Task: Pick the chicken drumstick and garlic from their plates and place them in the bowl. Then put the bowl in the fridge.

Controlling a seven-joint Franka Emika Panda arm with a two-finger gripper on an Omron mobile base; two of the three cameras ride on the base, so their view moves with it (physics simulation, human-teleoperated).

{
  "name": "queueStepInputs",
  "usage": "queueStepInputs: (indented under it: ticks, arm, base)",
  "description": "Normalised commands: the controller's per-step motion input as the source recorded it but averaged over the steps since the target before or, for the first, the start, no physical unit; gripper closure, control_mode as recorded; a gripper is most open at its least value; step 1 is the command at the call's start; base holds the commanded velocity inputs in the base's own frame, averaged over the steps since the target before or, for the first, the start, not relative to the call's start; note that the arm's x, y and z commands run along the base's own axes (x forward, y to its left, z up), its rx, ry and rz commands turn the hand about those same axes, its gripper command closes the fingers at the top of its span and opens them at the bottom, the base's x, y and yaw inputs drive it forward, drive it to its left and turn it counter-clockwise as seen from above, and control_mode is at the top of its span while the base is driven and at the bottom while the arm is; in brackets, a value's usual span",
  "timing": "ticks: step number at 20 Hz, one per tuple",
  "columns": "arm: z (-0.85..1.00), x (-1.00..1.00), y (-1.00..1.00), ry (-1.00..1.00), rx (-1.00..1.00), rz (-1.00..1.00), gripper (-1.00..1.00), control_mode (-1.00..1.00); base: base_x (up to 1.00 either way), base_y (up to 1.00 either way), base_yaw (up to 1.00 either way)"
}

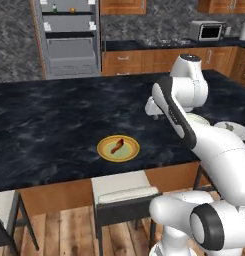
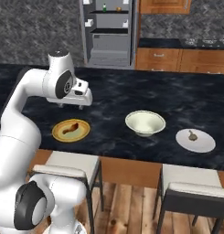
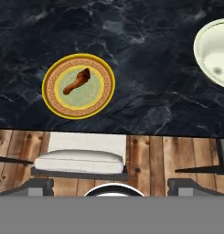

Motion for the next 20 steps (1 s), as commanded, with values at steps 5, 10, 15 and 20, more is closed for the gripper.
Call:
queueStepInputs:
  ticks: [5,10,15,20]
  arm:
    - [0.00,0.00,0.00,0.00,0.00,0.00,-1.00,1.00]
    - [0.00,0.00,0.00,0.00,0.00,0.00,-1.00,1.00]
    - [0.00,0.00,0.00,0.00,0.00,0.00,-1.00,1.00]
    - [0.00,0.00,0.00,0.00,0.00,0.00,-1.00,1.00]
  base:
    - [0.15,-0.81,0.00]
    - [0.40,-0.67,0.00]
    - [0.77,-0.29,0.05]
    - [0.77,-0.14,0.09]
